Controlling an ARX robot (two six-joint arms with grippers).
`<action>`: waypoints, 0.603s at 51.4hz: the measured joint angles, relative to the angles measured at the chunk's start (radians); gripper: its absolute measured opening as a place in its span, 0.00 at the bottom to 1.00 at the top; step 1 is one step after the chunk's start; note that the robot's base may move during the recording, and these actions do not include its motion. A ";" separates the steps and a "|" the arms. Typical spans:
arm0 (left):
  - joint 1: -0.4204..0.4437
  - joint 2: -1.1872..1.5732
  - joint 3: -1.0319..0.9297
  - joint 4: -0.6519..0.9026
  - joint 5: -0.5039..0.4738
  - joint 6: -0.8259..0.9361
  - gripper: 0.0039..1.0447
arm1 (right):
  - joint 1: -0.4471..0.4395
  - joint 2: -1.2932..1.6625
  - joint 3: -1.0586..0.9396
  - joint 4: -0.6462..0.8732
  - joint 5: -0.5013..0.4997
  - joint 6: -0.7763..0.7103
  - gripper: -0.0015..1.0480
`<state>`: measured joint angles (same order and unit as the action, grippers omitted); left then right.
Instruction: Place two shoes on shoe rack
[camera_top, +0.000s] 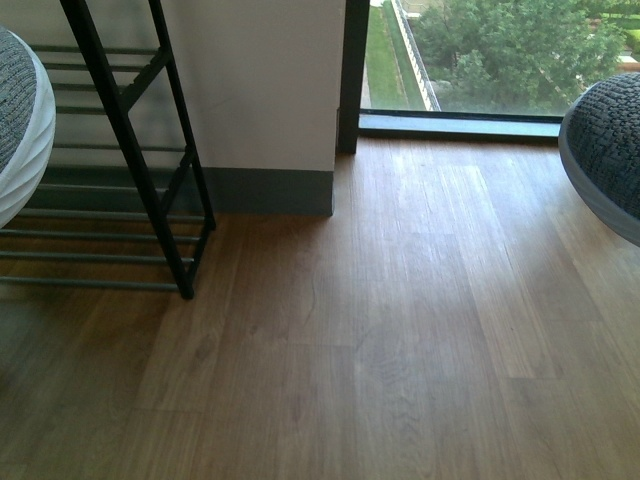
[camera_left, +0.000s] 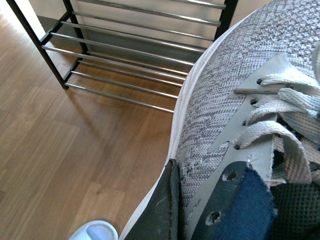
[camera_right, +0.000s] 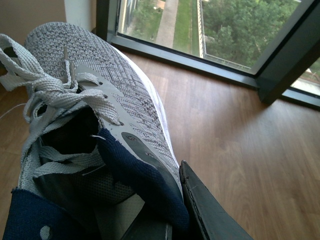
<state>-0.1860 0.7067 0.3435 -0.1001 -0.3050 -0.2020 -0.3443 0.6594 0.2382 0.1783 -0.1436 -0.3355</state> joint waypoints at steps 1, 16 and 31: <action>0.000 0.000 0.000 0.000 0.000 0.000 0.01 | 0.000 0.000 0.000 0.000 0.000 0.000 0.01; 0.001 0.000 0.000 0.000 -0.007 0.000 0.01 | 0.002 0.000 0.000 0.000 -0.007 0.000 0.01; 0.001 0.000 0.000 0.000 -0.005 0.000 0.01 | 0.002 0.000 0.000 0.000 -0.002 0.000 0.01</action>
<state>-0.1852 0.7067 0.3435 -0.1001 -0.3103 -0.2016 -0.3428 0.6598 0.2379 0.1780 -0.1455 -0.3355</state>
